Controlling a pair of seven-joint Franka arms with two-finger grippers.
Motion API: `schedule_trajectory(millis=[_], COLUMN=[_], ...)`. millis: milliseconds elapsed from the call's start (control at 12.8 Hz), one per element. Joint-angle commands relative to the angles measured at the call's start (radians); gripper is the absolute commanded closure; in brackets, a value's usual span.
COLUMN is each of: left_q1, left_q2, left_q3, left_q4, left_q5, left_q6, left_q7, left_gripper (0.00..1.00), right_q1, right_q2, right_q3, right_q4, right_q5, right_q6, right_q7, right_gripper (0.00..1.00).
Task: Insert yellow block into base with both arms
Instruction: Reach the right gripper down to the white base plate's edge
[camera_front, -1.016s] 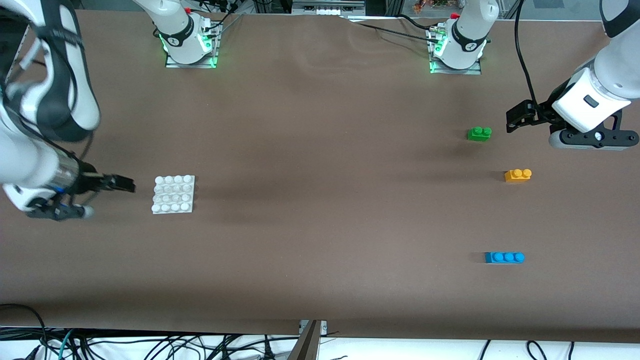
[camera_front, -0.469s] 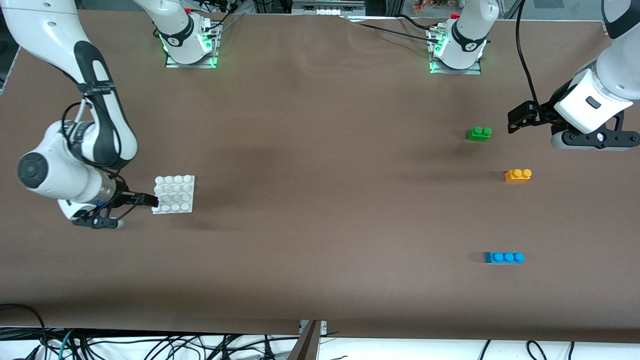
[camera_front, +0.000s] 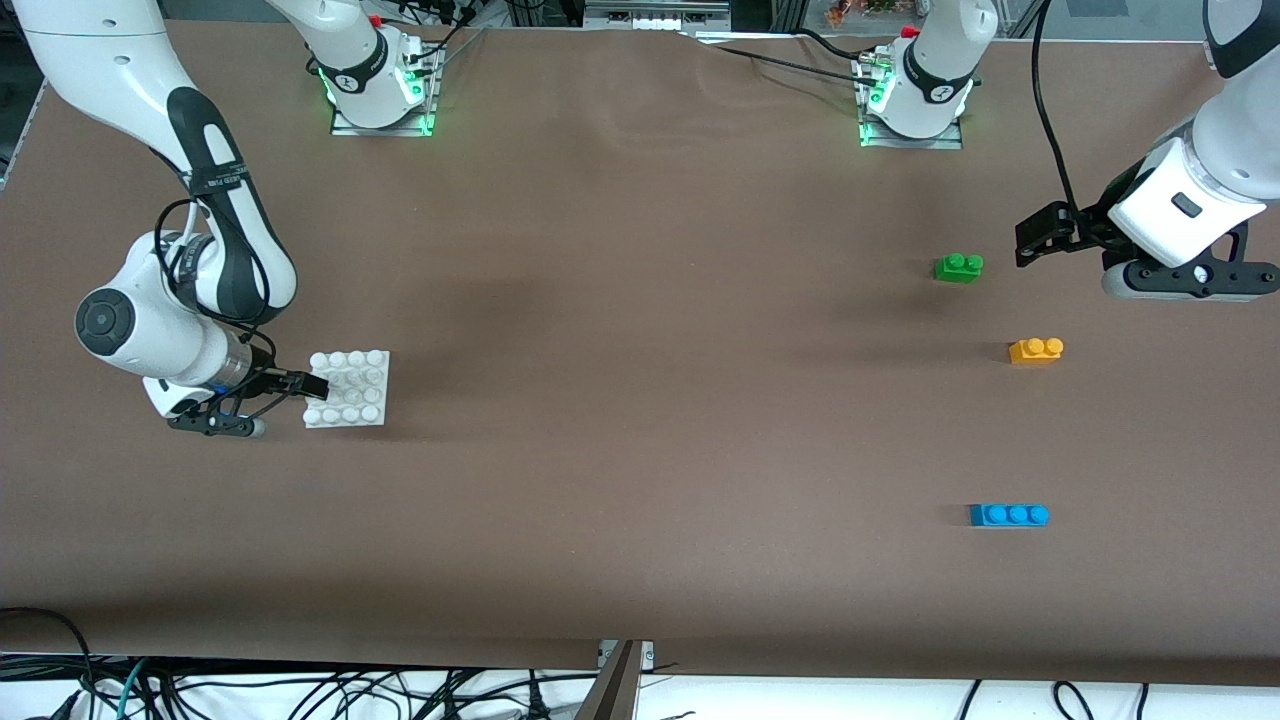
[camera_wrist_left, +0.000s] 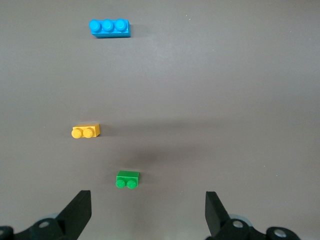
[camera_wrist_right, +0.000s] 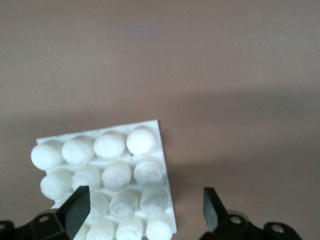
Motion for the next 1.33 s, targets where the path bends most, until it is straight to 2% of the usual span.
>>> schedule_trajectory(millis=[0,156,391,703,1251], left_q1=[0.005,0.005,0.005,0.005,0.005], left_q2=[-0.002,-0.002,-0.002,-0.003,-0.002], left_q3=[0.000,0.000,-0.003,-0.003,-0.003], left_q4=[0.005,0.005,0.007,0.005,0.007], left_q5=[-0.004,-0.003,-0.003,-0.003,-0.003], left_q6=[-0.001,-0.001,-0.001,-0.003,-0.001], left_q7=[0.012,0.012,0.012,0.012,0.012], left_gripper=[0.00,0.00,0.00,0.00,0.00], right_q1=[-0.009,-0.008,-0.031,-0.034,-0.039], right_q2=[-0.031,-0.025,-0.013,0.019,0.046], right_q3=[0.005,0.005,0.005,0.005,0.006], right_q4=[-0.046,-0.049,-0.049,-0.044,-0.034], right_q5=[0.021,0.073,0.092,0.187,0.199], right_q6=[0.007,0.001,-0.001,-0.001,0.007], right_q7=[-0.015,-0.057,-0.136,-0.219,-0.234], right_gripper=[0.00,0.00,0.00,0.00,0.00])
